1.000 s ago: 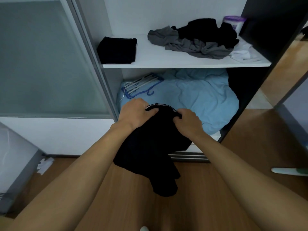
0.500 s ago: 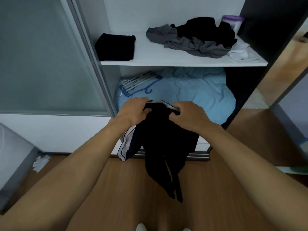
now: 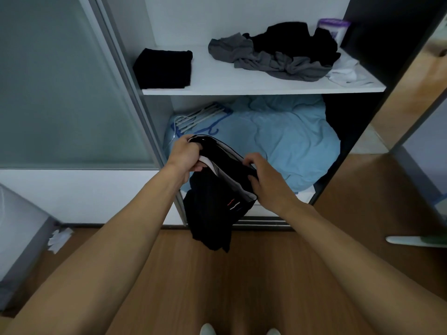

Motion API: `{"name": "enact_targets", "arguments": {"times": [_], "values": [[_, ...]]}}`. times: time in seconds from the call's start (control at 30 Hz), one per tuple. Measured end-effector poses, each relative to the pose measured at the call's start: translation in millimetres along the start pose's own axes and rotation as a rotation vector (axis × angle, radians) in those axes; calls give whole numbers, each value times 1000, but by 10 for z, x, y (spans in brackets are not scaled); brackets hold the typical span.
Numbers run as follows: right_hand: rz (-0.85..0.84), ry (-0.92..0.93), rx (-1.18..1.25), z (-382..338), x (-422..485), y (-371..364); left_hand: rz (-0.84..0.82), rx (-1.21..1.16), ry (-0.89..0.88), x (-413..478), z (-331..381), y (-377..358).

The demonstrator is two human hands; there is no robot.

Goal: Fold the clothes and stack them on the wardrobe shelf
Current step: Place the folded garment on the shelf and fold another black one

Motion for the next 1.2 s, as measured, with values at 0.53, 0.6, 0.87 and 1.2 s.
{"name": "enact_targets", "arguments": {"times": [0.53,0.6,0.87,1.2], "values": [[-196,-123,-140,-184,100,-156,58,116,-115,-23,190,13],[-95,-126,-231,-150,146,-114,49,168,-129,-10,201,57],[105,-151,-73,-85,228,186,-60,387,-86,48,184,206],[226,-69,387,-161,264,637,-419,-4,-77,98,-179,322]]}}
Point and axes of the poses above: each hand's wrist, its own x-axis towards the middle knuckle, its own y-axis out of the back of the hand, z = x × y, the point moved 4 cm from there along x, towards the middle knuckle, and after that the axes turned 11 degrees about -x, right-handed, at the moved point
